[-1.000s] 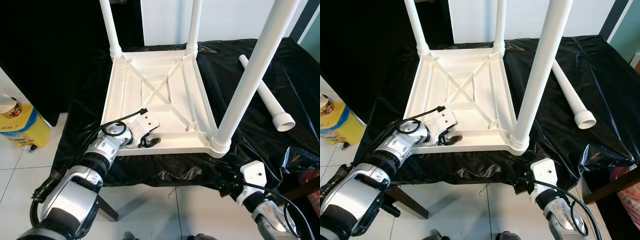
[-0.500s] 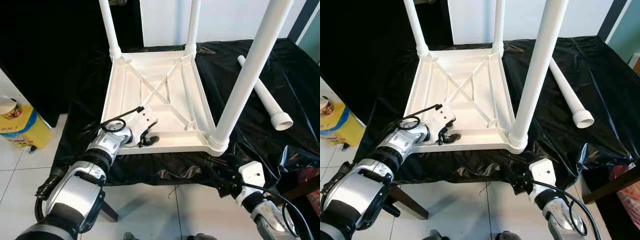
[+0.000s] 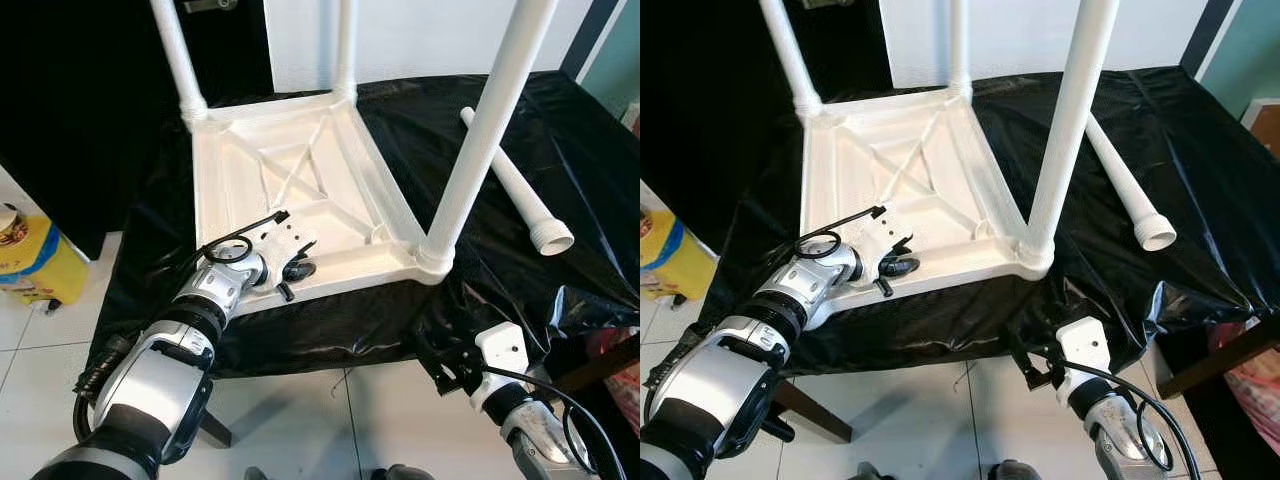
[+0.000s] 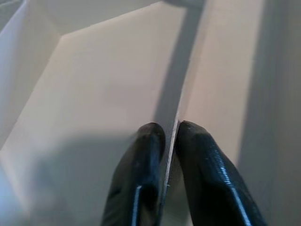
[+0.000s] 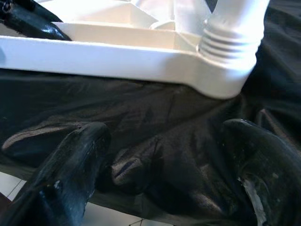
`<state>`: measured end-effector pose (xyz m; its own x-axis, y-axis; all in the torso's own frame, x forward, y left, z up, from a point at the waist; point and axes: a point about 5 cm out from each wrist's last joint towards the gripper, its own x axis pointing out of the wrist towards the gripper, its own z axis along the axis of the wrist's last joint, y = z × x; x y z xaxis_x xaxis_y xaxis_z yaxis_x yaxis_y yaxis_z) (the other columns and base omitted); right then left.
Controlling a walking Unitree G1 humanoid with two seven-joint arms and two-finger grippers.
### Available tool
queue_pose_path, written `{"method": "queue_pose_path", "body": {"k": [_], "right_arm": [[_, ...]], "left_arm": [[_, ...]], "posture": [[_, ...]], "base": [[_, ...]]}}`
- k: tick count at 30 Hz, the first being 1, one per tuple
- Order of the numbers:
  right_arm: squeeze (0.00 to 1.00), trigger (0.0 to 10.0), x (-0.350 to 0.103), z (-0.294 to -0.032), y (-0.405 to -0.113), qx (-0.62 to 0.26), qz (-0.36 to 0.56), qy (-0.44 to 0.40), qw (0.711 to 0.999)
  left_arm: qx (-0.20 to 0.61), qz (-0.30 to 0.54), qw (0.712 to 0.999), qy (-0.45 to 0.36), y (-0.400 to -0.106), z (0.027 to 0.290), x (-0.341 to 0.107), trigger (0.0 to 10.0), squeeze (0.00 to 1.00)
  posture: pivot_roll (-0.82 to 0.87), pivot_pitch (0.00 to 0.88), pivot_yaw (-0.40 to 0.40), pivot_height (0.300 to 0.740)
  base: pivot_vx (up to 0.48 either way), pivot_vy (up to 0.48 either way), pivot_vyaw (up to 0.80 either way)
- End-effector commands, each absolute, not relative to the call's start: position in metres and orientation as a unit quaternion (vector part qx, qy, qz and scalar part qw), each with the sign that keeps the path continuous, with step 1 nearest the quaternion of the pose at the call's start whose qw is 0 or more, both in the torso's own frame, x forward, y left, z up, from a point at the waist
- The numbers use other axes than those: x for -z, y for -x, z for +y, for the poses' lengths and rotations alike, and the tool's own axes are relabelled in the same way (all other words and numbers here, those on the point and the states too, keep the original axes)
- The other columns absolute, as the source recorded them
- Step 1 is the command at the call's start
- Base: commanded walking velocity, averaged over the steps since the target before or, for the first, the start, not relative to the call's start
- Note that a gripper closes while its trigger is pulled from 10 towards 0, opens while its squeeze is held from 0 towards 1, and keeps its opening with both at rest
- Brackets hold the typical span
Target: Building children table
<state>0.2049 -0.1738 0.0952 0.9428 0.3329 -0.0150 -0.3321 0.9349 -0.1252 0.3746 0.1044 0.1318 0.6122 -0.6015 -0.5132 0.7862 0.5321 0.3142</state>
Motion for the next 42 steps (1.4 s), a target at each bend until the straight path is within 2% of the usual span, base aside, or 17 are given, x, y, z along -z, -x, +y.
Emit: {"method": "queue_pose_path", "body": {"k": [1,8,9,10,11,17,18,19,20,25,26,27,35,40,42], "right_arm": [[0.0,10.0,-0.094,-0.175,-0.204,-0.167,0.001,0.063,0.984],[0.0,10.0,-0.094,-0.175,-0.204,-0.163,0.002,0.061,0.985],[0.0,10.0,-0.094,-0.175,-0.205,-0.163,0.002,0.061,0.985],[0.0,10.0,-0.094,-0.175,-0.205,-0.163,0.002,0.061,0.985],[0.0,10.0,-0.093,-0.174,-0.205,-0.162,0.002,0.06,0.985],[0.0,10.0,-0.093,-0.173,-0.206,-0.161,0.002,0.06,0.985],[0.0,10.0,-0.093,-0.173,-0.206,-0.161,0.001,0.06,0.985],[0.0,10.0,-0.093,-0.173,-0.206,-0.161,0.001,0.06,0.985],[0.0,10.0,-0.093,-0.173,-0.207,-0.157,0.001,0.06,0.986],[0.0,10.0,-0.093,-0.173,-0.208,-0.153,0.001,0.06,0.986],[0.0,10.0,-0.093,-0.174,-0.209,-0.15,0.001,0.059,0.987],[0.0,10.0,-0.093,-0.174,-0.21,-0.147,0.0,0.059,0.987],[0.0,10.0,-0.097,-0.171,-0.224,-0.117,-0.012,0.047,0.992],[0.0,10.0,-0.103,-0.157,-0.248,-0.08,-0.027,0.033,0.996],[0.0,10.0,-0.104,-0.157,-0.25,-0.077,-0.027,0.033,0.996]], "left_arm": [[0.325,0.168,0.894,-0.259,-0.382,0.122,-0.136,0.0,0.0],[0.326,0.16,0.898,-0.249,-0.379,0.115,-0.136,0.0,0.0],[0.335,0.155,0.896,-0.248,-0.378,0.11,-0.135,6.4,0.0],[0.335,0.155,0.896,-0.248,-0.378,0.11,-0.135,6.4,0.0],[0.352,0.149,0.89,-0.248,-0.375,0.102,-0.134,10.0,0.0],[0.386,0.135,0.878,-0.247,-0.368,0.089,-0.132,10.0,0.0],[0.394,0.129,0.878,-0.237,-0.367,0.086,-0.133,10.0,0.16],[0.394,0.129,0.878,-0.237,-0.367,0.086,-0.133,10.0,0.16],[0.415,0.113,0.878,-0.208,-0.364,0.081,-0.14,10.0,1.0],[0.429,0.095,0.877,-0.194,-0.362,0.079,-0.146,10.0,1.0],[0.436,0.084,0.877,-0.183,-0.362,0.08,-0.15,10.0,0.55],[0.441,0.073,0.877,-0.175,-0.361,0.081,-0.154,10.0,0.0],[0.446,-0.007,0.883,-0.145,-0.355,0.099,-0.179,10.0,0.0],[0.38,-0.062,0.912,-0.143,-0.352,0.131,-0.196,10.0,0.0],[0.372,-0.066,0.914,-0.146,-0.351,0.134,-0.197,10.0,0.0]], "posture": [[-0.15,0.08,0.034,0.74],[-0.14,0.091,0.034,0.74],[-0.14,0.093,0.035,0.74],[-0.14,0.093,0.035,0.74],[-0.14,0.094,0.035,0.74],[-0.13,0.095,0.037,0.74],[-0.14,0.097,0.04,0.74],[-0.14,0.097,0.04,0.74],[-0.13,0.098,0.043,0.74],[-0.13,0.098,0.044,0.74],[-0.13,0.098,0.046,0.74],[-0.13,0.098,0.046,0.74],[-0.12,0.103,0.044,0.74],[-0.1,0.112,0.03,0.74],[-0.1,0.112,0.03,0.74]], "base": [[0.0,0.0,0.0],[0.0,0.0,0.0],[0.0,0.0,0.0],[0.0,0.0,0.0],[0.0,0.0,0.0],[0.0,0.0,0.0],[0.0,0.0,0.0],[0.0,0.0,0.0],[0.0,0.0,0.0],[0.0,0.0,0.0],[0.0,0.0,0.0],[0.0,0.0,0.0],[0.0,0.0,0.0],[0.0,0.0,0.0],[0.0,0.0,0.0]]}}
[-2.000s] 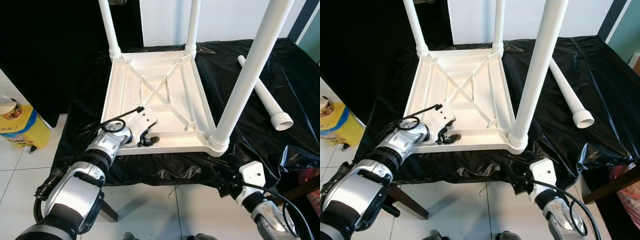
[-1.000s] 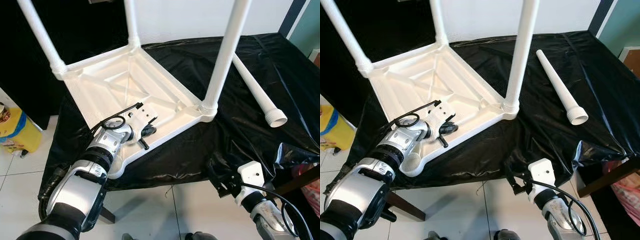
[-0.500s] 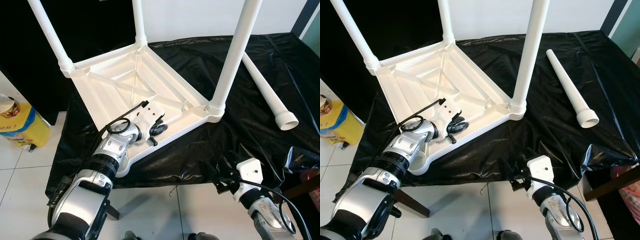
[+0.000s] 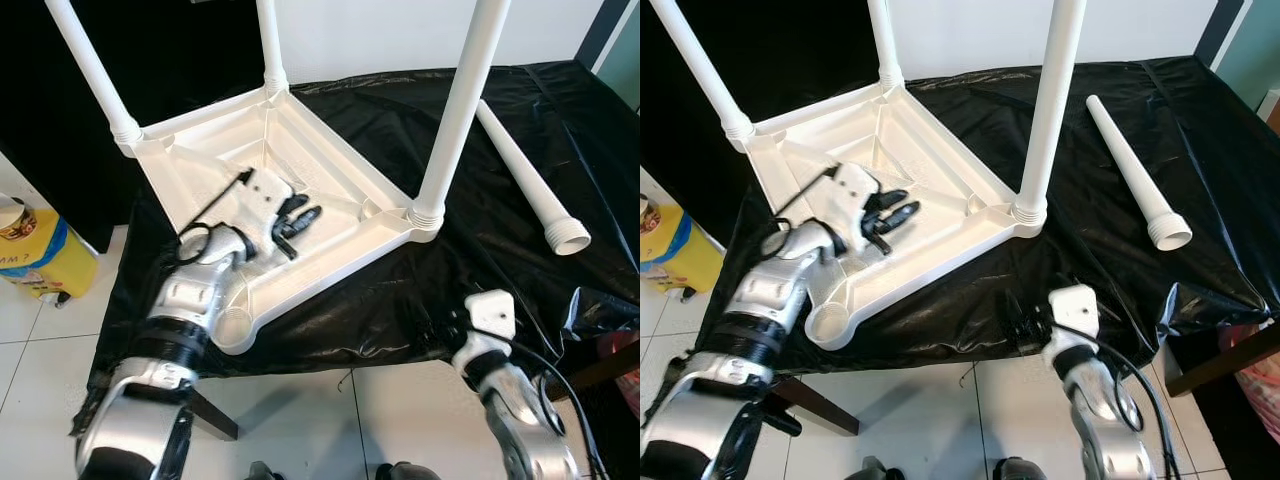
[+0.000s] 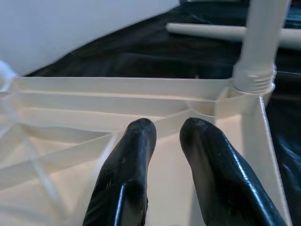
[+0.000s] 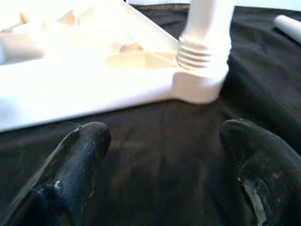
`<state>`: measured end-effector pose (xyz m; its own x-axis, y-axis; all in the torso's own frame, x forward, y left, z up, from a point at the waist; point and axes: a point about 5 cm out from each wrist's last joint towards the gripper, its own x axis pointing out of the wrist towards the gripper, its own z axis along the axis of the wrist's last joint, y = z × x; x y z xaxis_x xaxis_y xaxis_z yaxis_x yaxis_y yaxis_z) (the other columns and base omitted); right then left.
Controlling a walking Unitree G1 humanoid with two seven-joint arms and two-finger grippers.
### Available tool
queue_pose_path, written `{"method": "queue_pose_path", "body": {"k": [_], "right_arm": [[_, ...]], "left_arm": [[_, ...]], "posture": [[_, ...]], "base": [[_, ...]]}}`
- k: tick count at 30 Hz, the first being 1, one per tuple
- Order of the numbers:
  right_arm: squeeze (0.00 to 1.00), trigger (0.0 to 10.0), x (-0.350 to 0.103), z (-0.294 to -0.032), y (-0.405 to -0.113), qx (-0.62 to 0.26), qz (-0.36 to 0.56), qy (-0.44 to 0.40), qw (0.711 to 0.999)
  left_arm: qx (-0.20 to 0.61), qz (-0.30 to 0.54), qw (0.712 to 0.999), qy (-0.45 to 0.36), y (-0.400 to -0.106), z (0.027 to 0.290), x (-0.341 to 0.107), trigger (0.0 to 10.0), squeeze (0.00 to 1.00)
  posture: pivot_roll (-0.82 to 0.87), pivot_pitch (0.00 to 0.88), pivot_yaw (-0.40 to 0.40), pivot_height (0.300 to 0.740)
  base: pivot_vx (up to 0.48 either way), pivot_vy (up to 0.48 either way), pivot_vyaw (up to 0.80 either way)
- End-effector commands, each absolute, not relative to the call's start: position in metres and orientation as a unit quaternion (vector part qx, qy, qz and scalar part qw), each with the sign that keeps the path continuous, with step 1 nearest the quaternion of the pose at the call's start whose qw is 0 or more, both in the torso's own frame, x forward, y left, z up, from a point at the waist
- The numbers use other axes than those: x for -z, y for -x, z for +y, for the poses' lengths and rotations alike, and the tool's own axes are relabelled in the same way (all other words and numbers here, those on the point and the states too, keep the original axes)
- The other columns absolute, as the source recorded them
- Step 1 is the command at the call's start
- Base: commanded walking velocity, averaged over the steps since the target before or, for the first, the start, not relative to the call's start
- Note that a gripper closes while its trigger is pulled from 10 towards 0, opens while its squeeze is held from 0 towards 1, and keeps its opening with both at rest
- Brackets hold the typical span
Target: Building children table
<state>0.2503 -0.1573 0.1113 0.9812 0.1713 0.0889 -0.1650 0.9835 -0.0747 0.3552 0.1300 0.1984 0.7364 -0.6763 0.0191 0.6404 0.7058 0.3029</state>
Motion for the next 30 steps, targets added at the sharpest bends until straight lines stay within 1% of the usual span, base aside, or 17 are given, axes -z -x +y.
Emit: {"method": "queue_pose_path", "body": {"k": [1,8,12,16,26,27,30], "right_arm": [[0.0,10.0,-0.104,-0.156,-0.256,-0.065,-0.028,0.034,0.997],[0.0,10.0,-0.106,-0.157,-0.264,-0.05,-0.03,0.032,0.998],[0.0,10.0,-0.105,-0.158,-0.273,-0.034,-0.03,0.029,0.999],[0.0,10.0,-0.104,-0.155,-0.278,-0.028,-0.029,0.027,0.999],[0.0,10.0,-0.099,-0.151,-0.286,-0.021,-0.012,0.028,0.999],[0.0,10.0,-0.096,-0.15,-0.289,-0.022,-0.001,0.034,0.999],[0.0,10.0,-0.095,-0.149,-0.293,-0.017,0.009,0.042,0.999]], "left_arm": [[0.344,-0.066,0.925,-0.149,-0.351,0.144,-0.196,10.0,0.0],[0.3,-0.068,0.938,-0.161,-0.348,0.161,-0.194,10.0,0.0],[0.255,-0.067,0.943,-0.202,-0.342,0.184,-0.188,10.0,0.0],[0.249,-0.058,0.944,-0.209,-0.338,0.195,-0.185,10.0,0.0],[0.247,-0.041,0.936,-0.247,-0.331,0.205,-0.178,10.0,0.0],[0.251,-0.027,0.931,-0.265,-0.33,0.206,-0.171,10.0,0.0],[0.267,-0.014,0.922,-0.28,-0.326,0.203,-0.163,10.0,0.0]], "posture": [[-0.09,0.113,0.023,0.74],[-0.08,0.109,0.02,0.74],[-0.06,0.105,0.015,0.74],[-0.06,0.1,0.01,0.74],[-0.04,0.085,0.0,0.74],[-0.04,0.082,-0.004,0.74],[-0.04,0.08,-0.005,0.74]], "base": [[0.0,0.0,0.0],[0.0,0.0,0.0],[0.0,0.0,0.0],[0.0,0.0,0.0],[0.0,0.0,0.0],[0.0,0.0,0.0],[0.0,0.0,0.0]]}}
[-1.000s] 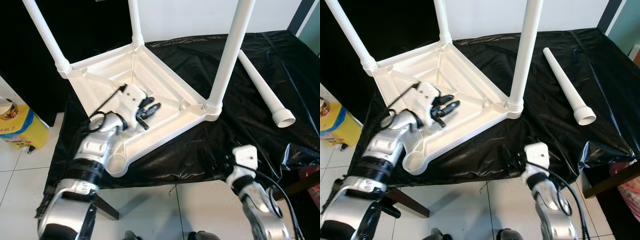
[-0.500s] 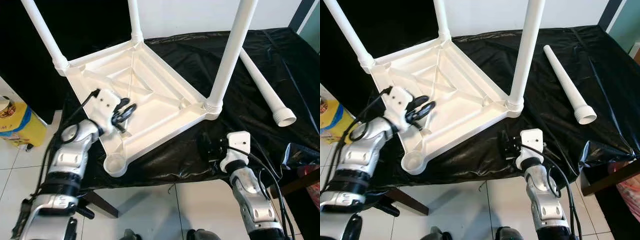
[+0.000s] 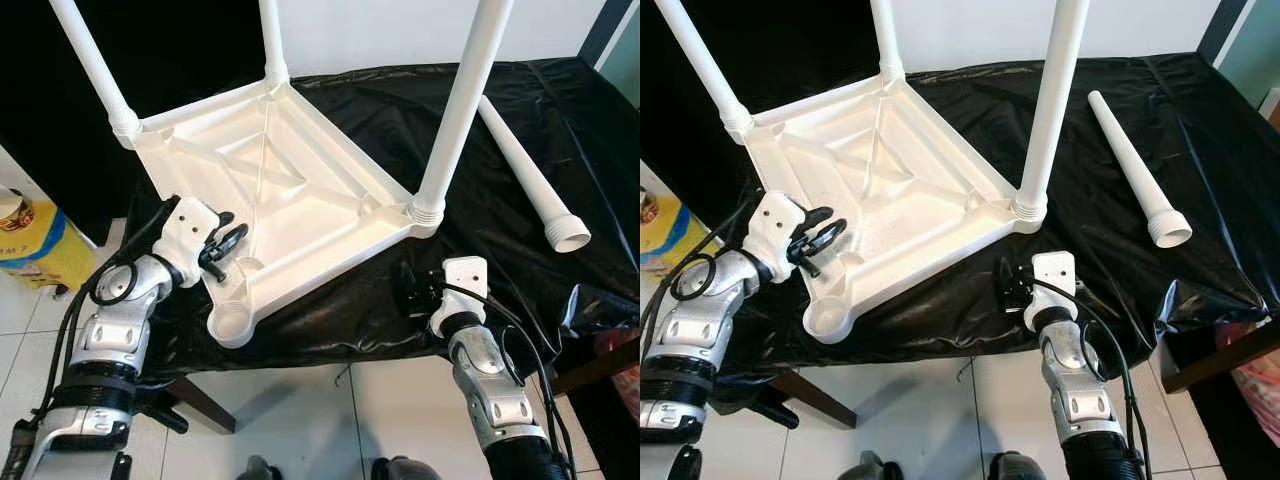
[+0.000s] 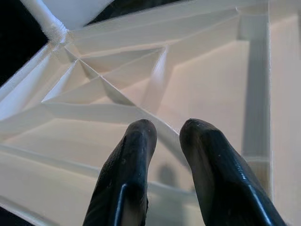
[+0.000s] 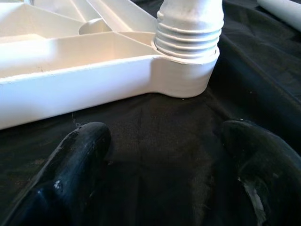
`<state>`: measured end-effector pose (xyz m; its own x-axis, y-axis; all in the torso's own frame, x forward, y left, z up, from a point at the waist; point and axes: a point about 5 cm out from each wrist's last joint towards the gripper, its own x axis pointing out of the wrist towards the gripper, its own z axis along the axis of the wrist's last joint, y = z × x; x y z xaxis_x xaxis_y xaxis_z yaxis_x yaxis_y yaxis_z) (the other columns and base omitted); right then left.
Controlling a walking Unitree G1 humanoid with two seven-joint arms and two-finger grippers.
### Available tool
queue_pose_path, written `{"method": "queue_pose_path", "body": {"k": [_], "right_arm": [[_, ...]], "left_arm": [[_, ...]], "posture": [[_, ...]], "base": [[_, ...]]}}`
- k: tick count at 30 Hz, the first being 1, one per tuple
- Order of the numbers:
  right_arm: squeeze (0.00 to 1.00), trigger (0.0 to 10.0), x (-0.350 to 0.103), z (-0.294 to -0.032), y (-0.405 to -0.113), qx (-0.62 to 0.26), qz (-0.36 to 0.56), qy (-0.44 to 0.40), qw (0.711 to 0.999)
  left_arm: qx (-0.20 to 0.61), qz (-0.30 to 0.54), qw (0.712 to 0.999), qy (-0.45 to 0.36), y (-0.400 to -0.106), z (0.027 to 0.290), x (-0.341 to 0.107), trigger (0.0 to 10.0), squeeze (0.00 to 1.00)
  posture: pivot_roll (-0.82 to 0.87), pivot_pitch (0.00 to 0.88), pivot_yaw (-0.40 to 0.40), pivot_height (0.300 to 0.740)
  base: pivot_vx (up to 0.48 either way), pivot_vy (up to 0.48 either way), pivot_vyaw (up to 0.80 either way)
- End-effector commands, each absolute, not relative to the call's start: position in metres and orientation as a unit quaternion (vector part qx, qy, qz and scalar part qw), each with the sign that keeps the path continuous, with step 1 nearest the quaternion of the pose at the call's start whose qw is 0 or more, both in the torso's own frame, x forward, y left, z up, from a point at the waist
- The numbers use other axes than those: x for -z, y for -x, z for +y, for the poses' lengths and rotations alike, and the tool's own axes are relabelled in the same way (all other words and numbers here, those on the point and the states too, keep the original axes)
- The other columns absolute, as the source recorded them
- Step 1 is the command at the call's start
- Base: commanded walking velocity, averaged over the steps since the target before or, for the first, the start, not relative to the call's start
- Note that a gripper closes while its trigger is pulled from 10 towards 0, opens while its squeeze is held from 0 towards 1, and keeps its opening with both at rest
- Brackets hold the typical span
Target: Building children table
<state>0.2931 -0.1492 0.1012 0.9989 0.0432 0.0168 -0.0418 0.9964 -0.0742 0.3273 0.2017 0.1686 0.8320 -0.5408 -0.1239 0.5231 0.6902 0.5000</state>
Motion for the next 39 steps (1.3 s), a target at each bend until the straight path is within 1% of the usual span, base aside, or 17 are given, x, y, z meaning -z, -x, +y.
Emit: {"method": "queue_pose_path", "body": {"k": [1,6,8,16,19,22,26,28,31,32,34,35,36,39], "right_arm": [[0.0,10.0,-0.095,-0.149,-0.294,-0.014,0.01,0.041,0.999],[0.0,10.0,-0.096,-0.146,-0.298,-0.013,0.011,0.038,0.999],[0.0,10.0,-0.096,-0.145,-0.299,-0.013,0.011,0.038,0.999],[0.0,10.0,-0.099,-0.143,-0.304,-0.012,0.007,0.037,0.999],[0.0,10.0,-0.101,-0.142,-0.307,-0.012,0.004,0.037,0.999],[0.0,10.0,-0.102,-0.141,-0.309,-0.012,0.004,0.036,0.999],[0.0,10.0,-0.103,-0.138,-0.312,-0.017,0.008,0.037,0.999],[0.0,10.0,-0.103,-0.137,-0.313,-0.02,0.01,0.038,0.999],[0.0,10.0,-0.104,-0.132,-0.317,-0.03,0.011,0.037,0.999],[0.0,10.0,-0.104,-0.132,-0.317,-0.03,0.011,0.037,0.999],[0.0,10.0,-0.106,-0.13,-0.32,-0.033,0.01,0.036,0.999],[0.0,10.0,-0.106,-0.13,-0.32,-0.033,0.01,0.036,0.999],[0.0,10.0,-0.109,-0.126,-0.326,-0.039,0.008,0.033,0.999],[0.0,10.0,-0.112,-0.123,-0.33,-0.044,0.005,0.033,0.998]], "left_arm": [[0.274,-0.01,0.918,-0.285,-0.323,0.201,-0.16,10.0,0.0],[0.283,0.004,0.911,-0.3,-0.318,0.204,-0.155,10.0,0.0],[0.282,0.011,0.904,-0.32,-0.317,0.207,-0.154,10.0,0.0],[0.271,0.008,0.901,-0.337,-0.316,0.213,-0.161,10.0,0.0],[0.264,0.013,0.895,-0.359,-0.315,0.22,-0.164,10.0,0.0],[0.275,0.018,0.887,-0.37,-0.312,0.221,-0.164,10.0,0.0],[0.319,0.033,0.867,-0.382,-0.303,0.21,-0.156,10.0,0.0],[0.329,0.034,0.863,-0.381,-0.301,0.207,-0.154,10.0,0.0],[0.378,0.041,0.841,-0.385,-0.291,0.193,-0.148,10.0,0.0],[0.378,0.041,0.841,-0.385,-0.291,0.193,-0.148,10.0,0.0],[0.402,0.044,0.828,-0.388,-0.287,0.187,-0.145,10.0,0.0],[0.402,0.044,0.828,-0.388,-0.287,0.187,-0.145,10.0,0.0],[0.43,0.047,0.815,-0.385,-0.28,0.178,-0.143,10.0,0.0],[0.445,0.048,0.808,-0.383,-0.276,0.172,-0.142,10.0,0.0]], "posture": [[-0.04,0.081,-0.006,0.74],[-0.03,0.085,-0.008,0.74],[-0.03,0.088,-0.008,0.74],[-0.03,0.097,-0.008,0.74],[-0.03,0.1,-0.008,0.74],[-0.03,0.102,-0.01,0.74],[-0.02,0.106,-0.012,0.74],[-0.02,0.106,-0.012,0.74],[-0.02,0.107,-0.012,0.74],[-0.02,0.107,-0.012,0.74],[-0.02,0.106,-0.011,0.74],[-0.02,0.106,-0.011,0.74],[-0.01,0.104,-0.008,0.74],[-0.01,0.105,-0.007,0.74]], "base": [[0.0,0.0,0.0],[0.0,0.0,0.0],[0.0,0.0,0.0],[0.0,0.0,0.0],[0.0,0.0,0.0],[0.0,0.0,0.0],[0.0,0.0,0.0],[0.0,0.0,0.0],[0.0,0.0,0.0],[0.0,0.0,0.0],[0.0,0.0,0.0],[0.0,0.0,0.0],[0.0,0.0,0.0],[0.0,0.0,0.0]]}}
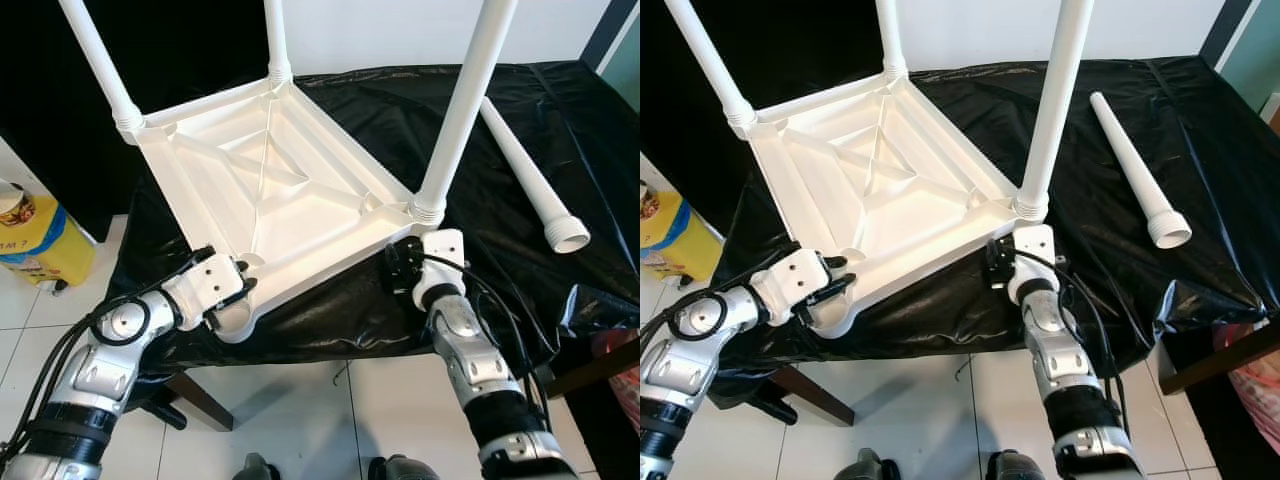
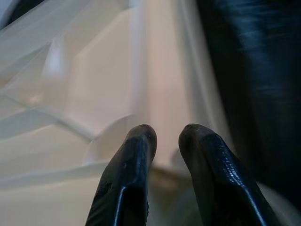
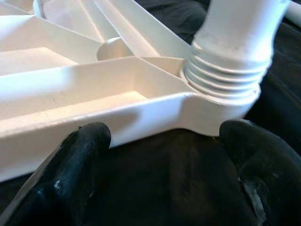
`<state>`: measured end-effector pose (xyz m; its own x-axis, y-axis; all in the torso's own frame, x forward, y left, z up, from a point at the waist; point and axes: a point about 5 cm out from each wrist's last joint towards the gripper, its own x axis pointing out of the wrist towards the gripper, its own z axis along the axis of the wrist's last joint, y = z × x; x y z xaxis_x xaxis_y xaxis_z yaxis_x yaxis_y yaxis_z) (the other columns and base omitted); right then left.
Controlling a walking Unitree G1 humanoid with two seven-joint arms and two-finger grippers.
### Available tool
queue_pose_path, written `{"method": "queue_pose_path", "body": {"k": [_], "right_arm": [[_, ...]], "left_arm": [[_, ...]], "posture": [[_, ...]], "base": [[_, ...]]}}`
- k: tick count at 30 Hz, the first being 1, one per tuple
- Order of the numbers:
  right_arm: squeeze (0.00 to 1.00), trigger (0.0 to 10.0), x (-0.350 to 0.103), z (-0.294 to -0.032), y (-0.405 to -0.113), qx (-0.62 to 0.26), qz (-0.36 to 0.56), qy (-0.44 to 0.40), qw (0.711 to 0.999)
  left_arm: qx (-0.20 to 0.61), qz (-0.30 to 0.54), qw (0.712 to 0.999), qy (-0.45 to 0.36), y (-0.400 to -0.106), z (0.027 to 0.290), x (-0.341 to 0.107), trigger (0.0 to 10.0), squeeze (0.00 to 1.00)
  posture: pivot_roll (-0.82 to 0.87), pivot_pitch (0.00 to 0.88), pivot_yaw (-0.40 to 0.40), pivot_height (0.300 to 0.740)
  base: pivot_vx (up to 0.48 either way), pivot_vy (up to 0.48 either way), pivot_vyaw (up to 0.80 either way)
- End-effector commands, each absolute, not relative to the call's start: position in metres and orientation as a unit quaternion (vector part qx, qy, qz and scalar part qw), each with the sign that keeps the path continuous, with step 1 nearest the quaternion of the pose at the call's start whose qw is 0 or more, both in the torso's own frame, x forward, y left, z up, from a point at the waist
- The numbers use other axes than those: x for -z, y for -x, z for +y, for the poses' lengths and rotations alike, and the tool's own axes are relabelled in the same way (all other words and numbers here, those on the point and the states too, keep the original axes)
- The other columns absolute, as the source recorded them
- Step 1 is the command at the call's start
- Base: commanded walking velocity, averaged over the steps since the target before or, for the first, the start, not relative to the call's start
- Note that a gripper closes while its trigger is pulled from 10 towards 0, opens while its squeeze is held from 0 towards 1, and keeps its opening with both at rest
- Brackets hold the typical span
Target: Building children table
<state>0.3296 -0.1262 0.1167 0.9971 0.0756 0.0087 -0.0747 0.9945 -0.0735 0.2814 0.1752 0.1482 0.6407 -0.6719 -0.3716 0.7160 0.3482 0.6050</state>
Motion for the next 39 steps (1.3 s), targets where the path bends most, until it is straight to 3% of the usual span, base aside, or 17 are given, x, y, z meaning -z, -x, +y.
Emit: {"method": "queue_pose_path", "body": {"k": [1,24,29,39], "right_arm": [[0.0,10.0,-0.112,-0.122,-0.332,-0.045,0.005,0.033,0.998],[0.0,10.0,-0.122,-0.114,-0.36,-0.06,0.012,0.031,0.998],[0.0,10.0,-0.12,-0.122,-0.357,-0.047,0.007,0.033,0.998],[0.0,10.0,-0.112,-0.128,-0.34,-0.023,-0.016,0.039,0.999]], "left_arm": [[0.447,0.047,0.807,-0.383,-0.275,0.17,-0.142,10.0,0.0],[0.491,0.024,0.803,-0.338,-0.262,0.123,-0.142,10.0,0.0],[0.398,-0.021,0.857,-0.327,-0.289,0.148,-0.177,10.0,0.0],[0.254,-0.008,0.886,-0.388,-0.325,0.201,-0.195,10.0,0.0]], "posture": [[-0.01,0.105,-0.007,0.74],[0.01,0.095,0.004,0.74],[0.02,0.093,-0.004,0.74],[0.02,0.096,-0.003,0.74]], "base": [[0.0,0.0,0.0],[0.0,0.0,0.0],[0.0,0.0,0.0],[0.0,0.0,0.0]]}}
